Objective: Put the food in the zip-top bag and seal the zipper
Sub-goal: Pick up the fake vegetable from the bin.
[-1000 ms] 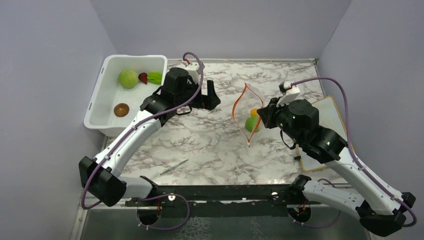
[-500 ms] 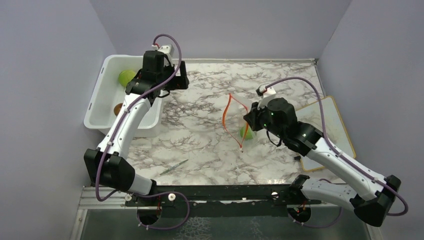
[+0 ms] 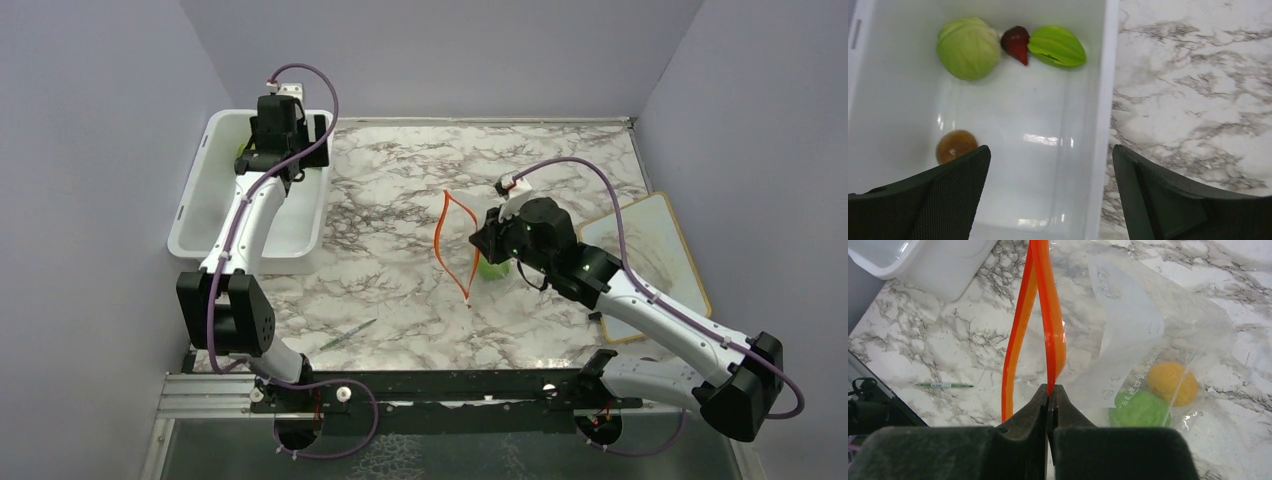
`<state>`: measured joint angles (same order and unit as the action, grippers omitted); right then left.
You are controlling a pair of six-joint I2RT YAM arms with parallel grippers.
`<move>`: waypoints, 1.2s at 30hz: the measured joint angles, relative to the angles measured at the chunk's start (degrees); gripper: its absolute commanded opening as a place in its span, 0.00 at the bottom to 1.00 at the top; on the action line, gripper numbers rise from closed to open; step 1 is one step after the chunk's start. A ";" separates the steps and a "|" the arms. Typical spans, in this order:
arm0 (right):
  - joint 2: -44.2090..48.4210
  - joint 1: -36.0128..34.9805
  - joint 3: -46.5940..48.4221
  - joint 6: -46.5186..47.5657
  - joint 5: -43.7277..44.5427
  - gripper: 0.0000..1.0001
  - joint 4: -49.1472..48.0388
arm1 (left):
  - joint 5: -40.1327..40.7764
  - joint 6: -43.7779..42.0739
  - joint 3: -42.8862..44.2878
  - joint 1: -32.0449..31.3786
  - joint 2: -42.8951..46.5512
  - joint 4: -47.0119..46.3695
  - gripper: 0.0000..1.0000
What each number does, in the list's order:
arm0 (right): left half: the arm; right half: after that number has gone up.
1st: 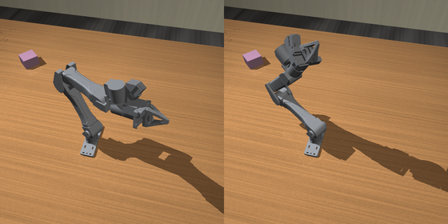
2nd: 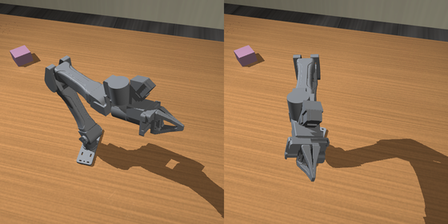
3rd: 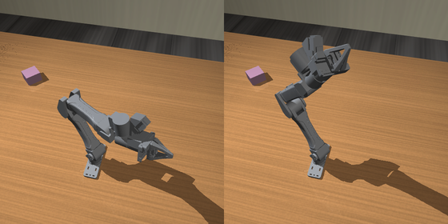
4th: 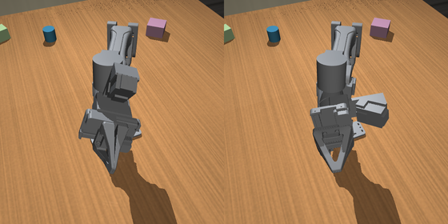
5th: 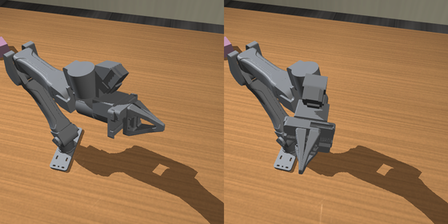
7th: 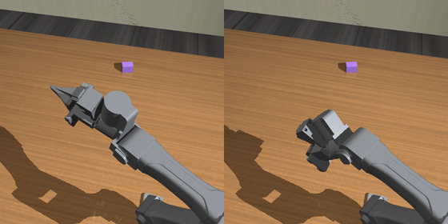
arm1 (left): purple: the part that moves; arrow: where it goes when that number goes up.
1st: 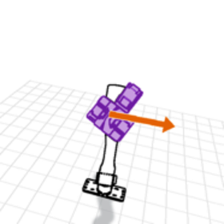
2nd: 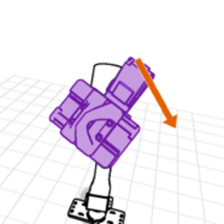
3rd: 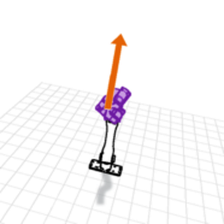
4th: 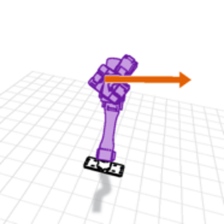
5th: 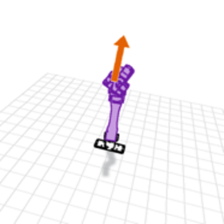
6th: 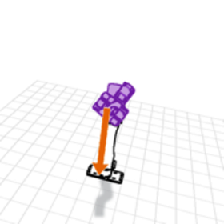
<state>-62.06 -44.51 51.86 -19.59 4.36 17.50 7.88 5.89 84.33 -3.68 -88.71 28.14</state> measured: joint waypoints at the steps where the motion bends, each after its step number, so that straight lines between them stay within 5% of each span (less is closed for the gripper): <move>1: 0.33 0.00 -0.42 0.00 -0.15 0.01 -0.83 | 0.70 -1.18 0.04 0.44 -0.39 -0.92 0.92; 21: 1.38 0.00 -1.46 1.27 -1.20 0.01 -1.27 | 6.16 -12.59 3.85 10.69 -19.98 -16.00 0.95; 36: 0.04 0.00 -1.36 0.35 -2.84 0.01 -1.29 | 9.53 -16.22 16.00 13.35 -33.18 -19.80 0.98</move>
<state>-62.02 -44.51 50.50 -19.25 1.52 16.21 17.41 -10.33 100.33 9.67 -121.89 8.34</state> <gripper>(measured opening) 0.013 0.985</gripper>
